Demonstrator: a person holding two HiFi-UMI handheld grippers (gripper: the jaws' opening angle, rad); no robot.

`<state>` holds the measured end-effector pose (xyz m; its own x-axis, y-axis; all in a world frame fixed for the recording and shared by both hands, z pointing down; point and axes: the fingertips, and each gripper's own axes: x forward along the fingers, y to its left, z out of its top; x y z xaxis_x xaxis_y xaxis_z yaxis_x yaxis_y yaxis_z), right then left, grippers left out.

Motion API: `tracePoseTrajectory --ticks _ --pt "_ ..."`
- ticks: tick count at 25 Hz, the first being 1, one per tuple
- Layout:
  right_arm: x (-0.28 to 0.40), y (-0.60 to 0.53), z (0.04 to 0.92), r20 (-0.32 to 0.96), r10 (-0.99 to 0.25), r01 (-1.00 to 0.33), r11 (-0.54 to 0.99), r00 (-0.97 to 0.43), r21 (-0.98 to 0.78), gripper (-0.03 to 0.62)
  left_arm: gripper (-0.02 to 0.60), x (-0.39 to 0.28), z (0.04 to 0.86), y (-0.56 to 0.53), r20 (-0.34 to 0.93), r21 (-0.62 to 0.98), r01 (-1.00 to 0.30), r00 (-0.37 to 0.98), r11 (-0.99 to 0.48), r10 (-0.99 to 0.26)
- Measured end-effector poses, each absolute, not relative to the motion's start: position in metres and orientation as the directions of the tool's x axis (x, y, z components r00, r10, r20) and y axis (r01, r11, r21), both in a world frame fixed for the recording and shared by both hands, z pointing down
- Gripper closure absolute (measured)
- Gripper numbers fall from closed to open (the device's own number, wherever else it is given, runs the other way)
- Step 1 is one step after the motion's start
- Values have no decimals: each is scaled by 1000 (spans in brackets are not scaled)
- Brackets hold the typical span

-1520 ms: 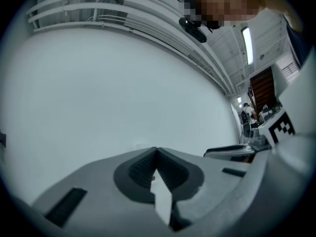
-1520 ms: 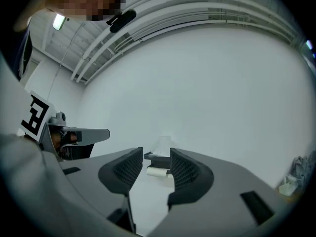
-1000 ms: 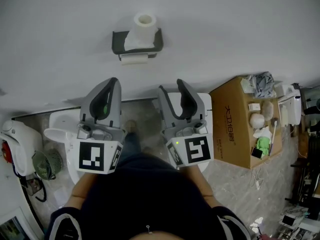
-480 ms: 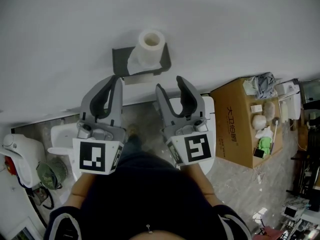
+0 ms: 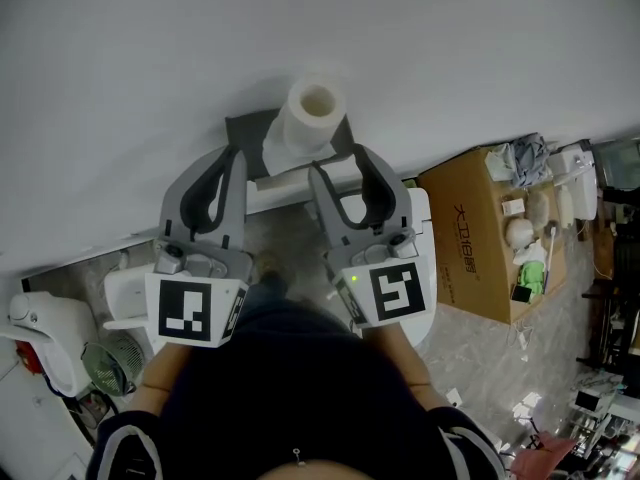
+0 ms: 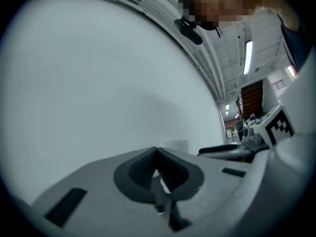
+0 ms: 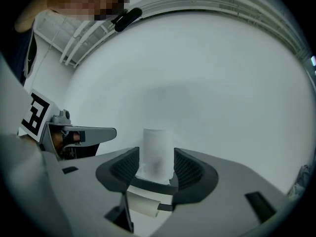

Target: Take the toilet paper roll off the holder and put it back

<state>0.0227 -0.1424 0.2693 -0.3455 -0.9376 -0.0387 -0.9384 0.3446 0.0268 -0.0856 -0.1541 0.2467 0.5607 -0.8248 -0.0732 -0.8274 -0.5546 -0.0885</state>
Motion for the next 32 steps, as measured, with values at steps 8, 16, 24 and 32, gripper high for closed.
tracePoseTrajectory --ticks 8,16,24,32 --pt "21 -147 274 -37 -954 -954 295 -297 57 370 580 -91 258 -160 -88 -61 -801 599 -595 -796" --pt "18 -140 271 -22 -951 -949 307 -309 71 365 580 -89 258 -153 -106 -47 -796 605 -604 -789" --pt "21 -154 266 -11 -943 -941 332 -333 70 347 580 -92 248 -160 -121 -39 -825 564 -564 -817" --pt "13 -169 261 6 -929 -924 368 -369 107 326 580 -98 249 -170 -127 -28 -844 534 -535 -836"
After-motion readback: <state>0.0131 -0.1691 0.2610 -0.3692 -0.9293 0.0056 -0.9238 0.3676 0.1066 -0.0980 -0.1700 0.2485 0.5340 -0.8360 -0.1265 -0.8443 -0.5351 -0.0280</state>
